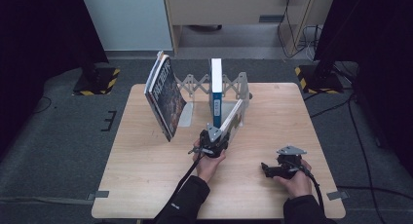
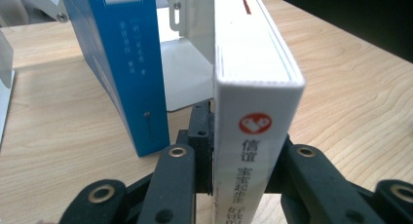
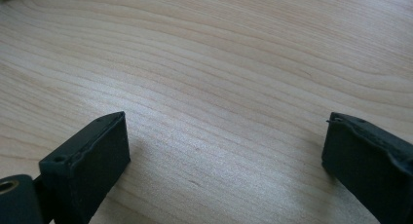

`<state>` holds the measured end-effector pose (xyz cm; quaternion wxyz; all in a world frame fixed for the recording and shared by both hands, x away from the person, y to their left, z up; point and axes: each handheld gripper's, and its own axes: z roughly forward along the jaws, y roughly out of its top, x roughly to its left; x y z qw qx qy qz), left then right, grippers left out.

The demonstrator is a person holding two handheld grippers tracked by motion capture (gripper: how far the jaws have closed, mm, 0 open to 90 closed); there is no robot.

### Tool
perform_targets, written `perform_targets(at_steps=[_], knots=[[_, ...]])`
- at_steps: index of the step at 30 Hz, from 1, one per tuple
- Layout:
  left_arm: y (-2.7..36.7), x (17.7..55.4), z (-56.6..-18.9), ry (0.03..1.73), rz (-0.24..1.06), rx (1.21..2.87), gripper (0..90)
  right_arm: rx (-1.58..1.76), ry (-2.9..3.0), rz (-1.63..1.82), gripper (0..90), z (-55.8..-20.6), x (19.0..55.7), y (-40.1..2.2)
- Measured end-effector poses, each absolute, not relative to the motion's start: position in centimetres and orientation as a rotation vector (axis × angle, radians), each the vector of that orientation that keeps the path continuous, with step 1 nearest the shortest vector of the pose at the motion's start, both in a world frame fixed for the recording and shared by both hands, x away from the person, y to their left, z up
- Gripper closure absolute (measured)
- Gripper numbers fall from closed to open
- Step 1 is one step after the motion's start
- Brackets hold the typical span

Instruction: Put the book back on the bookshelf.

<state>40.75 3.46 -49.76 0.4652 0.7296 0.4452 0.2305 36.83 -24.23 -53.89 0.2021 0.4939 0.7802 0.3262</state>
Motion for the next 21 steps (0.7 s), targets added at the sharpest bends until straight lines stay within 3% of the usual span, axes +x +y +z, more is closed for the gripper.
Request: perform_targets(at_steps=[13, 21], knots=[[2.57, 40.88, -50.30, 1.087, 0.620, 1.788, 72.5, 1.376, 2.181, 0.911, 3.2, -53.90, 36.85, -24.23], [3.51, 40.26, -50.46, 1.065, 0.563, 1.787, 66.4, 1.376, 2.181, 0.911, 3.2, -53.90, 36.85, -24.22]])
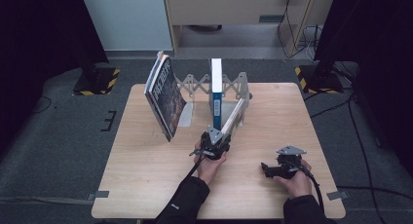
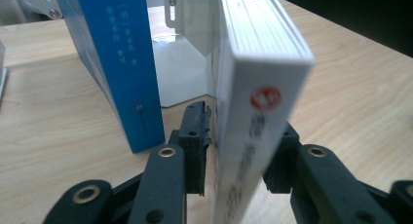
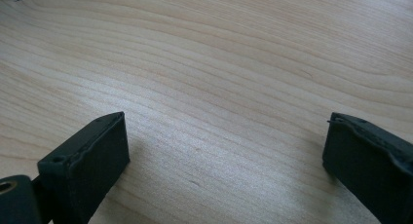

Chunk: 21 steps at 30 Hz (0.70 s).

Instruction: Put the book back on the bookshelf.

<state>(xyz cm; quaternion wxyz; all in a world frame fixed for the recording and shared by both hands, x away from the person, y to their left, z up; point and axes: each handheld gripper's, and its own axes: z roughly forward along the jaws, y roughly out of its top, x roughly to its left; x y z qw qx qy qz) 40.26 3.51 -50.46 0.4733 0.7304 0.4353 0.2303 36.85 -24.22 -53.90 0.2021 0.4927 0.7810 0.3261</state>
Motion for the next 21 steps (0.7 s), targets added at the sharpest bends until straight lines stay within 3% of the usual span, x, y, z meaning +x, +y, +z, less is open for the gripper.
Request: perform_targets(at_steps=[4, 9, 21], knots=[[4.4, 39.2, -50.5, 1.042, 0.550, 1.783, 66.0, 1.376, 2.181, 0.911, 3.2, -53.9, 36.8, -24.2], [4.7, 39.0, -50.4, 1.044, 0.538, 1.789, 72.3, 1.378, 2.179, 0.911, 3.2, -53.9, 36.9, -24.2], [3.0, 40.3, -50.3, 1.040, 0.512, 1.800, 70.6, 1.380, 2.176, 0.911, 2.8, -53.9, 36.9, -24.2]])
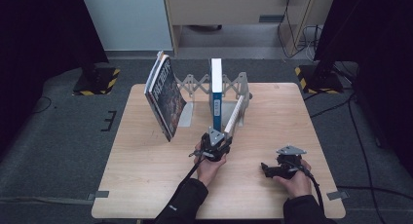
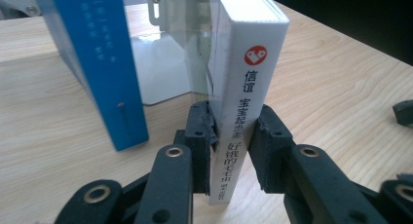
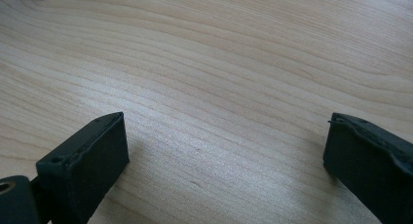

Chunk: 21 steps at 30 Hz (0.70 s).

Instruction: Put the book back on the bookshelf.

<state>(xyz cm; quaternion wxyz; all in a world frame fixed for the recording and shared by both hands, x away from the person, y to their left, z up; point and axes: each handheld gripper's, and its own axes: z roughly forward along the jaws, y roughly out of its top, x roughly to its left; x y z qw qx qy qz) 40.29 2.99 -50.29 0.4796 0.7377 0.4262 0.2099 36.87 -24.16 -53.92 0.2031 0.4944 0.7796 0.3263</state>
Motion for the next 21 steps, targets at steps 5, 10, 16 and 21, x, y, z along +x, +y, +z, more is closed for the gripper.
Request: perform_targets(at_steps=[5, 10, 16, 21], knots=[[2.2, 41.3, -50.1, 1.003, 0.493, 1.814, 68.2, 1.381, 2.176, 0.911, 2.7, -53.9, 36.9, -24.1], [1.8, 42.2, -49.9, 0.981, 0.468, 1.838, 66.0, 1.380, 2.177, 0.910, 2.5, -53.9, 36.9, -24.1], [1.2, 42.9, -49.7, 0.993, 0.455, 1.850, 65.1, 1.382, 2.178, 0.909, 2.0, -53.9, 36.9, -24.1], [1.0, 43.3, -49.9, 0.967, 0.447, 1.856, 63.4, 1.381, 2.179, 0.909, 1.9, -53.9, 36.9, -24.1]])
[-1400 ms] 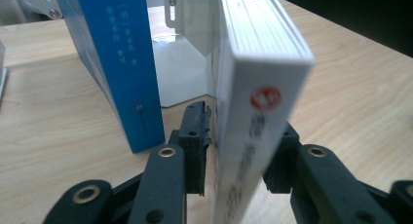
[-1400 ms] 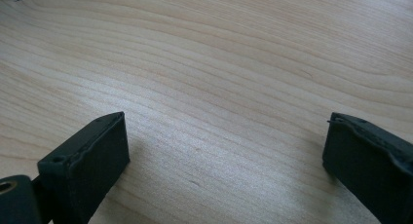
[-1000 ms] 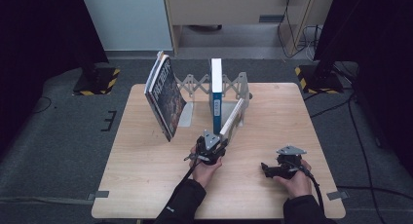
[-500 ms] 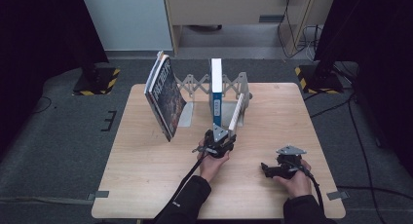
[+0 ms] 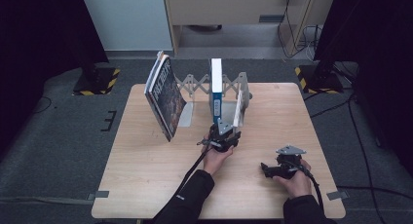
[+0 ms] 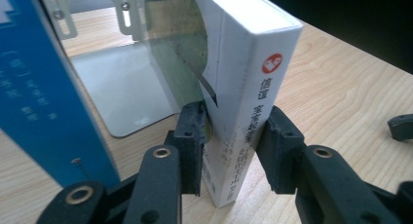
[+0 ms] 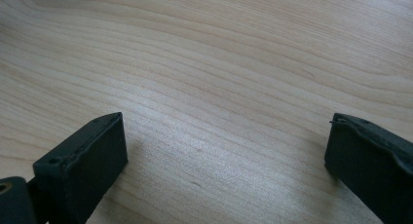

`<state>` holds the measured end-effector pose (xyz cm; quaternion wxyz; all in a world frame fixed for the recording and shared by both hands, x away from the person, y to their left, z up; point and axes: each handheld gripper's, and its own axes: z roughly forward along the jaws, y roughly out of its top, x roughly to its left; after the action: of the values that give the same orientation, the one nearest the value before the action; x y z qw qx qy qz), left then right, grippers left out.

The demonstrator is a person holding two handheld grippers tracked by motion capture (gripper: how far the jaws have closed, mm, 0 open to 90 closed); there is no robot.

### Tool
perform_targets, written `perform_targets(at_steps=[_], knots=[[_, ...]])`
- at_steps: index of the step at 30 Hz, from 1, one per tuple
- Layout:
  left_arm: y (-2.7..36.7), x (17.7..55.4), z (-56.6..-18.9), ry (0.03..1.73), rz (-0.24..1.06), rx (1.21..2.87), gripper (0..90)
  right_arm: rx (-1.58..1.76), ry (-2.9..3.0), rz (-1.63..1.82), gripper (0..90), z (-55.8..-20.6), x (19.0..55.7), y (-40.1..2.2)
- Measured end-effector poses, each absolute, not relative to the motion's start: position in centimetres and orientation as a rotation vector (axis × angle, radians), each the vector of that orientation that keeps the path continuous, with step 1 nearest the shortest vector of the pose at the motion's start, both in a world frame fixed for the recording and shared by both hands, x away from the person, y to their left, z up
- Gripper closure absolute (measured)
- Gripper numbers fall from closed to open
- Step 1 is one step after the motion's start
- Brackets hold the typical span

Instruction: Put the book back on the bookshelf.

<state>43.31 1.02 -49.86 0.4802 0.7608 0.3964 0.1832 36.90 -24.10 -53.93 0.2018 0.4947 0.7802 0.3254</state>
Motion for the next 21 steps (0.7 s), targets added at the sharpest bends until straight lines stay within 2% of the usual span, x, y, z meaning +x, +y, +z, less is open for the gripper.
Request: perform_targets(at_steps=[10, 21], knots=[[1.7, 42.4, -48.3, 0.858, 0.452, 1.844, 63.4, 1.384, 2.180, 0.909, 1.8, -53.9, 36.9, -24.1], [1.1, 43.5, -47.5, 0.868, 0.428, 1.851, 66.0, 1.384, 2.180, 0.909, 1.8, -53.9, 36.9, -24.1]])
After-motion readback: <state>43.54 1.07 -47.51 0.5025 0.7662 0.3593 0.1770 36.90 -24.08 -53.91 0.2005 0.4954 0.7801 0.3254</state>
